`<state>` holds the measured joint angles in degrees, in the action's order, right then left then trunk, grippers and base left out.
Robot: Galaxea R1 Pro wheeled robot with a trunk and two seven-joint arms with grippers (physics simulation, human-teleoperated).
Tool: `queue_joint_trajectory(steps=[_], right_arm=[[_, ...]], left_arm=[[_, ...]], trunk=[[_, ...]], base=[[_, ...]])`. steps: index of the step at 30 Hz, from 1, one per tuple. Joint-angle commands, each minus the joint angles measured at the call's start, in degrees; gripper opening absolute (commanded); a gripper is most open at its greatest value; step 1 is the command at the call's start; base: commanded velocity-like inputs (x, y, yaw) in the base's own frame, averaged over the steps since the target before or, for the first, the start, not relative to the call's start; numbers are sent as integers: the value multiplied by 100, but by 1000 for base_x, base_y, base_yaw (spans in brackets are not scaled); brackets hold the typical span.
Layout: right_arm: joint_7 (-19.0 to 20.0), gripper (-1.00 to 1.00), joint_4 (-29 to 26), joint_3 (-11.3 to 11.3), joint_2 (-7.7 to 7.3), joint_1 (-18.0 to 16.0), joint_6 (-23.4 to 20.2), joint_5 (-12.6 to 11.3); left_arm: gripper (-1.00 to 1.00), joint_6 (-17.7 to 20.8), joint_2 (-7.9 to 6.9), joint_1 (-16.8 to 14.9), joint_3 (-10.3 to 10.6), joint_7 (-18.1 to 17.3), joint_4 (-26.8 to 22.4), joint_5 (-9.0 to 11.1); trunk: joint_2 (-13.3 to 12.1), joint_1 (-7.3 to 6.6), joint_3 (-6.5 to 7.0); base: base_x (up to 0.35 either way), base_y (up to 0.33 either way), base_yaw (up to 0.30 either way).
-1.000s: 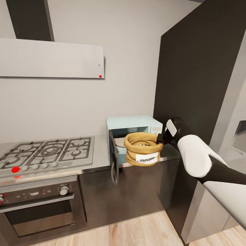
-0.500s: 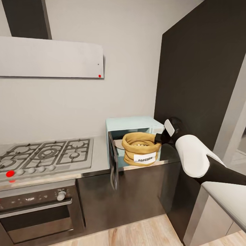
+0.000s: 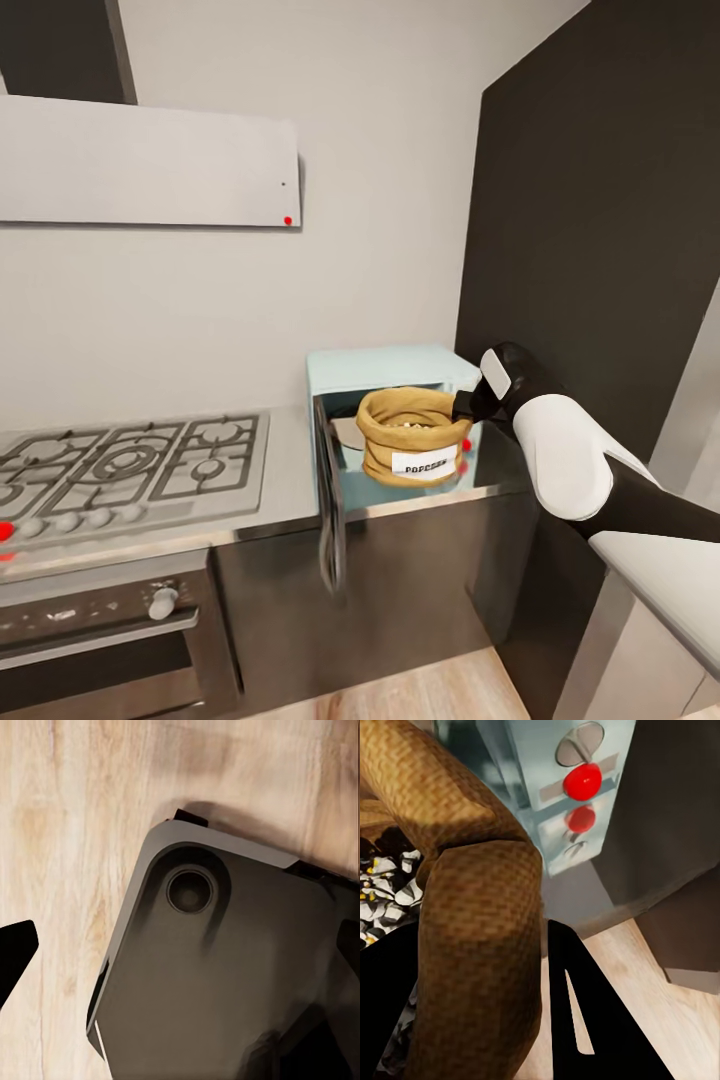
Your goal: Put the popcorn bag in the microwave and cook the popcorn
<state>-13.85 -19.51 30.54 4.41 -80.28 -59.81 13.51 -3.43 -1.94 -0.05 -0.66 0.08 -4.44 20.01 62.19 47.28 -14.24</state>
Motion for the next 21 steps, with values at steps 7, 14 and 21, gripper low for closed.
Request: queue_joint_trajectory(steps=[7, 14, 21], right_arm=[[7, -100, -9, 53, 15, -6, -19, 47], [5, -100, 16, 51, 42, -6, -19, 47], [-2, -100, 107, 56, 29, -6, -19, 5]], left_arm=[[100, -9, 0, -1, -4, 1, -3, 20], [100, -9, 0, -2, -4, 1, -4, 18], [100, -9, 0, -3, -4, 1, -5, 17]], trunk=[[4, 2, -7], [4, 2, -7], [4, 2, -7]], base=[[206, 0, 0], [131, 0, 0], [3, 0, 0]])
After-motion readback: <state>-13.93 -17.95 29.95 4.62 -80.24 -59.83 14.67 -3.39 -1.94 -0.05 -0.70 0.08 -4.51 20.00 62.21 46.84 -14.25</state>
